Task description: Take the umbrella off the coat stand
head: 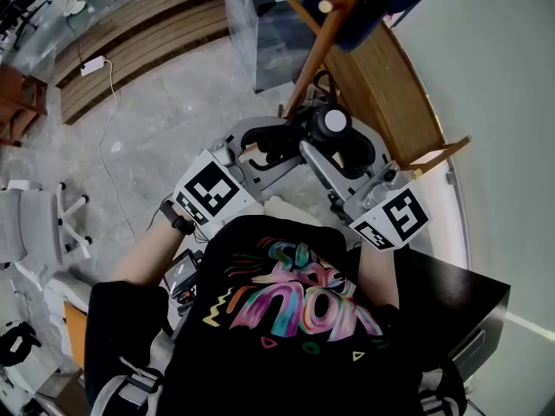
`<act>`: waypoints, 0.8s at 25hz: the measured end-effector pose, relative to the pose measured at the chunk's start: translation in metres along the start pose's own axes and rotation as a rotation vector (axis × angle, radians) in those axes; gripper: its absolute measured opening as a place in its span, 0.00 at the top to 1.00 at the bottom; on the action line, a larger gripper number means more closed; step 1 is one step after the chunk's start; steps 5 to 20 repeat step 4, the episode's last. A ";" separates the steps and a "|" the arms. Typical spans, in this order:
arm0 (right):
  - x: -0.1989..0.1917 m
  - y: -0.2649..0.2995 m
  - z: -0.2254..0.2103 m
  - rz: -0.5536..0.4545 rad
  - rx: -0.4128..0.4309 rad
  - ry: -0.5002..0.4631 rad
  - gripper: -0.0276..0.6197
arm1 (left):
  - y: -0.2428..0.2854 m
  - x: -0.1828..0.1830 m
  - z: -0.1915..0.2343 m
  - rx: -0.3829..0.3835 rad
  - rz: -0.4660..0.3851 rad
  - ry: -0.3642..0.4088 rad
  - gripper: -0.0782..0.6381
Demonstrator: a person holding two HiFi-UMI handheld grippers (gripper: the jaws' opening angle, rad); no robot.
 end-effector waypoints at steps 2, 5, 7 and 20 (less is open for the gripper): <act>0.000 0.001 -0.001 -0.001 0.002 0.002 0.64 | 0.000 0.000 0.001 0.001 0.002 -0.002 0.62; 0.000 0.002 -0.003 -0.004 0.005 0.005 0.64 | 0.002 0.000 0.003 0.004 0.007 -0.003 0.62; 0.000 0.002 -0.003 -0.004 0.005 0.005 0.64 | 0.002 0.000 0.003 0.004 0.007 -0.003 0.62; 0.000 0.002 -0.003 -0.004 0.005 0.005 0.64 | 0.002 0.000 0.003 0.004 0.007 -0.003 0.62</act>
Point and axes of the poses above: the fingertips, and each gripper's own axes: y forward along the fingers, z to its left, x out of its top, the point moved 2 cm from there along -y, backward along the fingers, and after that the axes turned 12 degrees about x, right-handed, at the moved point
